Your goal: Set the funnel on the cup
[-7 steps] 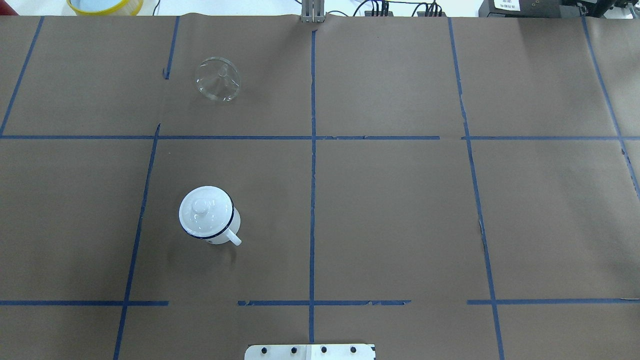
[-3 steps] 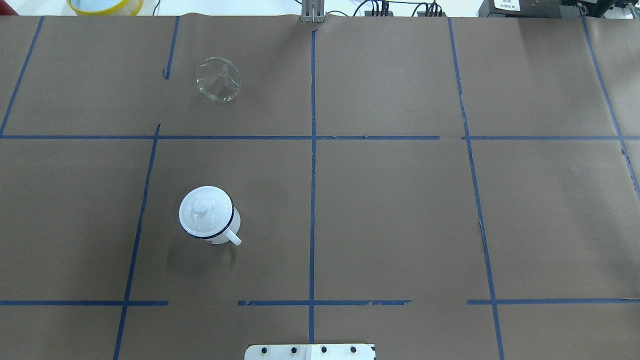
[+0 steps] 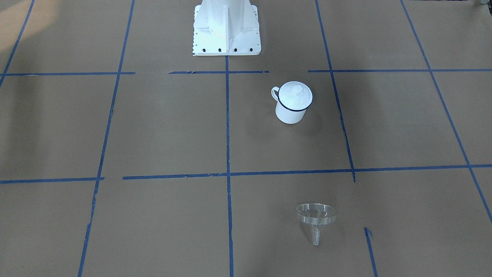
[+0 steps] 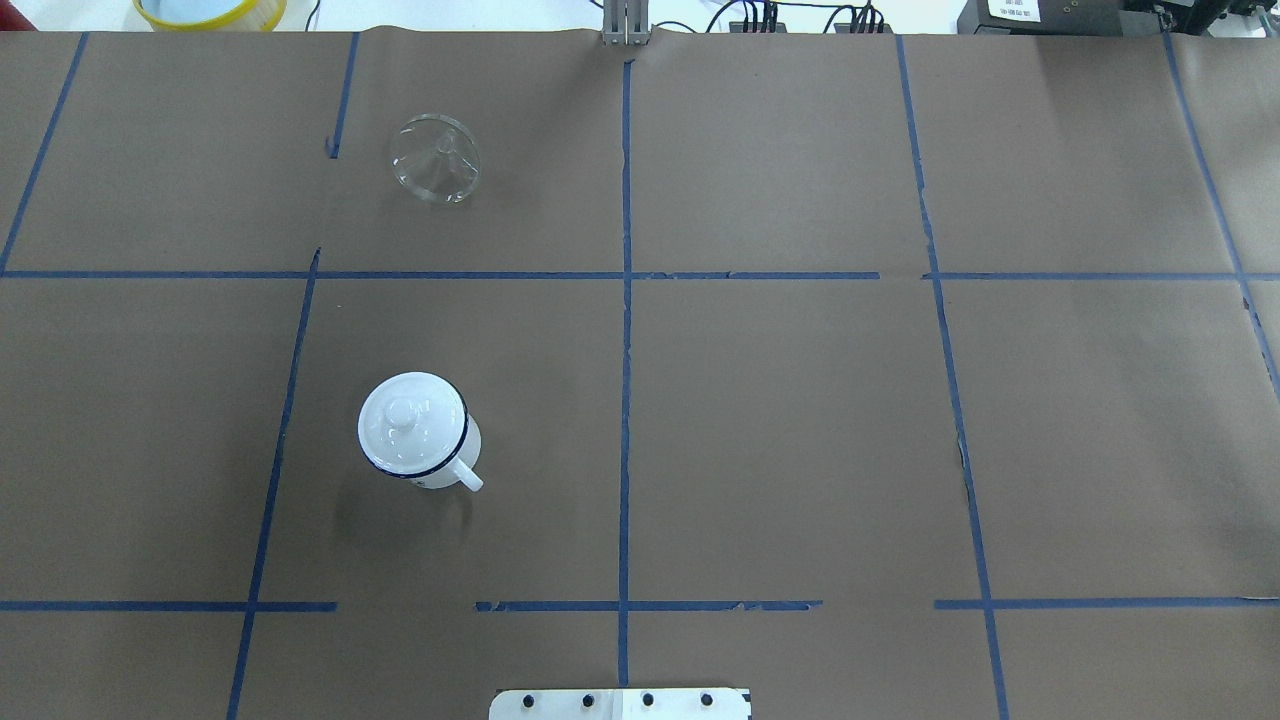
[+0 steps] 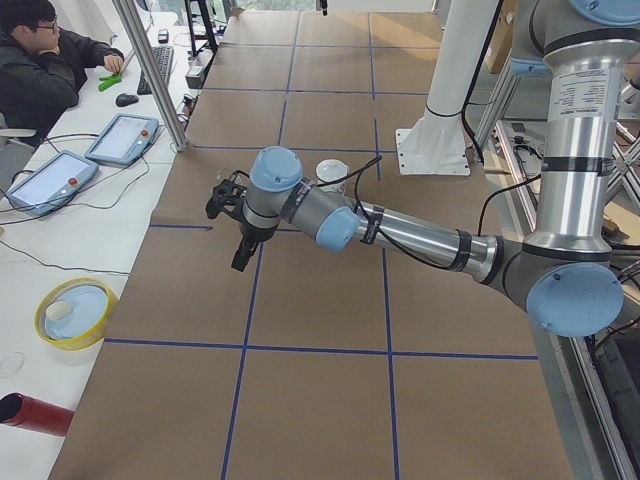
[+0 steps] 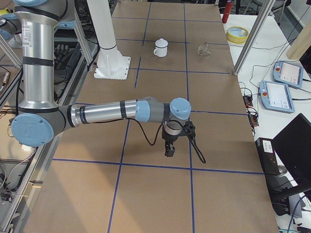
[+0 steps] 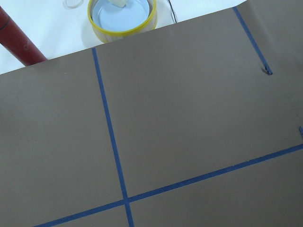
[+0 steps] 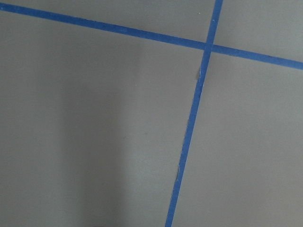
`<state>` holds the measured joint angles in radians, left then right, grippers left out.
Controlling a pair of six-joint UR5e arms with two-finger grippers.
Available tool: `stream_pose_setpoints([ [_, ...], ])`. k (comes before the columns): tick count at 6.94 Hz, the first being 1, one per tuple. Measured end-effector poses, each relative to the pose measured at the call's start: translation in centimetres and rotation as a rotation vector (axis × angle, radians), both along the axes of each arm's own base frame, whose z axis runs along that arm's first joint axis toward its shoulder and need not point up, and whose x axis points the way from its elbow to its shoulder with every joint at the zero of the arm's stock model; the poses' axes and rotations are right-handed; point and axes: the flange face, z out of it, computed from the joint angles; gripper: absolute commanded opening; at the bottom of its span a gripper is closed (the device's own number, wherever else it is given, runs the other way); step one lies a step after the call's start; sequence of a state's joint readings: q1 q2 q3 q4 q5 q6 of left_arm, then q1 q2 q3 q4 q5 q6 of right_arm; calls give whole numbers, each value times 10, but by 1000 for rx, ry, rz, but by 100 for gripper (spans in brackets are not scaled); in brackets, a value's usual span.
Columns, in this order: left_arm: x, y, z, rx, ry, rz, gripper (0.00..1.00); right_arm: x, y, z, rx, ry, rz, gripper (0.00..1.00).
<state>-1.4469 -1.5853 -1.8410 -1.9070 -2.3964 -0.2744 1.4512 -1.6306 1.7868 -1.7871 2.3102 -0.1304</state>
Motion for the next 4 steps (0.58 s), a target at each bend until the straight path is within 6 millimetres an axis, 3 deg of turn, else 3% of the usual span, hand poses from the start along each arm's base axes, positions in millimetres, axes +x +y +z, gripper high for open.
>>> stream_pose_setpoints([
  [1,49,4,-25,-84,71,16,100,0,0,0,0,0,0,100],
  [4,221,28,-118,-323,137,-48,100,0,0,0,-1,0,0,100],
])
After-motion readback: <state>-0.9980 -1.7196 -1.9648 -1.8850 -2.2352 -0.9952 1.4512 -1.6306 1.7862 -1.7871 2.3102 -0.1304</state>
